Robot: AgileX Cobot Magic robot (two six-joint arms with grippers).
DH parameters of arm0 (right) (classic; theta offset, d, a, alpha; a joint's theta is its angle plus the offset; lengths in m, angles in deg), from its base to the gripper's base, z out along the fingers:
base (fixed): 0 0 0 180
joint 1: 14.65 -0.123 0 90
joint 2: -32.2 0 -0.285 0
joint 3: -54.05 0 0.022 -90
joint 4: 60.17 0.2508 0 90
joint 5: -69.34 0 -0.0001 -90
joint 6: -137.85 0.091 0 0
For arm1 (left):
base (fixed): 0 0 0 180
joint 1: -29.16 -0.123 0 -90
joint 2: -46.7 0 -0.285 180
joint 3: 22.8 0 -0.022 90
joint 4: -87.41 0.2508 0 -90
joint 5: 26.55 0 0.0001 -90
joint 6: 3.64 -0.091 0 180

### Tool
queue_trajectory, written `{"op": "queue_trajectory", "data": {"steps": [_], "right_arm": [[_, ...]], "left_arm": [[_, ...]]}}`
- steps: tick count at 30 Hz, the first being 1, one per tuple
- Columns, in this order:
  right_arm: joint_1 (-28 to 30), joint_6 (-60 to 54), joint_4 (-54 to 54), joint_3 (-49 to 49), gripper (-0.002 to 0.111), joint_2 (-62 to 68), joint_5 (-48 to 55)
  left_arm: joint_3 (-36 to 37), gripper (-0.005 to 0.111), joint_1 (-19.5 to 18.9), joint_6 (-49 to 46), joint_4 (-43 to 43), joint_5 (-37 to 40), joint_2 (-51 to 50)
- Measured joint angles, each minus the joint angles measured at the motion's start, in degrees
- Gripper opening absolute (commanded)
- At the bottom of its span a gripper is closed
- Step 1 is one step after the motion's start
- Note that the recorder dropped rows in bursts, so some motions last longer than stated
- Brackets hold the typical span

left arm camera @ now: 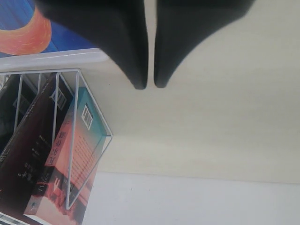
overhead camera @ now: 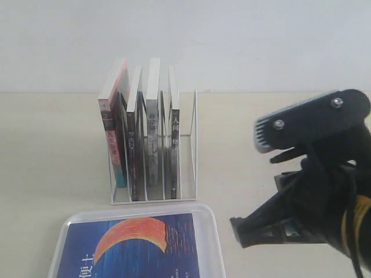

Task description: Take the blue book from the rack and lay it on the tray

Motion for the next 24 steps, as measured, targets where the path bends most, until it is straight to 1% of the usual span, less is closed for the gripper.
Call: {"op": "queue_trajectory", "data": {"steps": [1, 2, 3, 4, 5, 6, 7, 8, 9, 10, 14, 15, 16, 17, 18, 19, 22, 24], "right_arm": [[3.4, 0.0, -0.1, 1.3, 0.001, -1.0, -3.8], [11.1, 0.4, -0.2, 4.5, 0.001, -3.0, -12.8], [14.4, 0.6, -0.2, 6.2, 0.001, -3.9, -16.7], [22.4, 0.8, -0.3, 9.4, 0.001, -6.7, -26.2], [25.3, 0.8, -0.3, 10.7, 0.001, -8.0, -29.8], [31.8, 0.9, -0.3, 13.8, 0.001, -11.9, -37.9], [34.5, 0.9, -0.3, 15.0, 0.001, -14.0, -41.4], [38.9, 0.9, -0.3, 17.8, 0.001, -18.5, -46.7], [40.3, 1.0, -0.3, 19.1, 0.001, -20.4, -48.2], [42.7, 1.0, -0.3, 21.3, 0.001, -25.1, -50.3], [48.0, 1.0, -0.3, 26.6, 0.001, -38.6, -52.6], [51.5, 1.0, -0.3, 28.5, 0.001, -42.6, -53.7], [53.5, 1.0, -0.3, 29.4, 0.001, -44.6, -54.6], [57.1, 1.0, -0.3, 31.1, 0.001, -47.9, -56.5], [59.0, 1.0, -0.2, 32.0, 0.001, -49.6, -57.4], [62.1, 1.0, -0.2, 33.4, 0.001, -52.9, -58.7], [65.5, 1.0, -0.2, 34.2, 0.001, -56.7, -60.3], [66.2, 0.9, -0.2, 34.2, 0.001, -58.4, -61.5]], "left_arm": [[0.0, 0.004, 0.0, 0.0, 0.0, 0.0, 0.0], [0.0, 0.004, 0.0, 0.0, 0.0, 0.0, 0.0], [0.0, 0.004, 0.0, 0.0, 0.0, 0.0, 0.0], [0.0, 0.004, 0.0, 0.0, 0.0, 0.0, 0.0], [0.0, 0.004, 0.0, 0.0, 0.0, 0.0, 0.0], [0.0, 0.004, 0.0, 0.0, 0.0, 0.0, 0.0], [0.0, 0.004, 0.0, 0.0, 0.0, 0.0, 0.0], [0.0, 0.004, 0.0, 0.0, 0.0, 0.0, 0.0], [0.0, 0.004, 0.0, 0.0, 0.0, 0.0, 0.0], [0.0, 0.004, 0.0, 0.0, 0.0, 0.0, 0.0], [0.0, 0.004, 0.0, 0.0, 0.0, 0.0, 0.0], [0.0, 0.004, 0.0, 0.0, 0.0, 0.0, 0.0], [0.0, 0.004, 0.0, 0.0, 0.0, 0.0, 0.0], [0.0, 0.004, 0.0, 0.0, 0.0, 0.0, 0.0], [0.0, 0.004, 0.0, 0.0, 0.0, 0.0, 0.0], [0.0, 0.004, 0.0, 0.0, 0.0, 0.0, 0.0], [0.0, 0.004, 0.0, 0.0, 0.0, 0.0, 0.0], [0.0, 0.004, 0.0, 0.0, 0.0, 0.0, 0.0]]}}
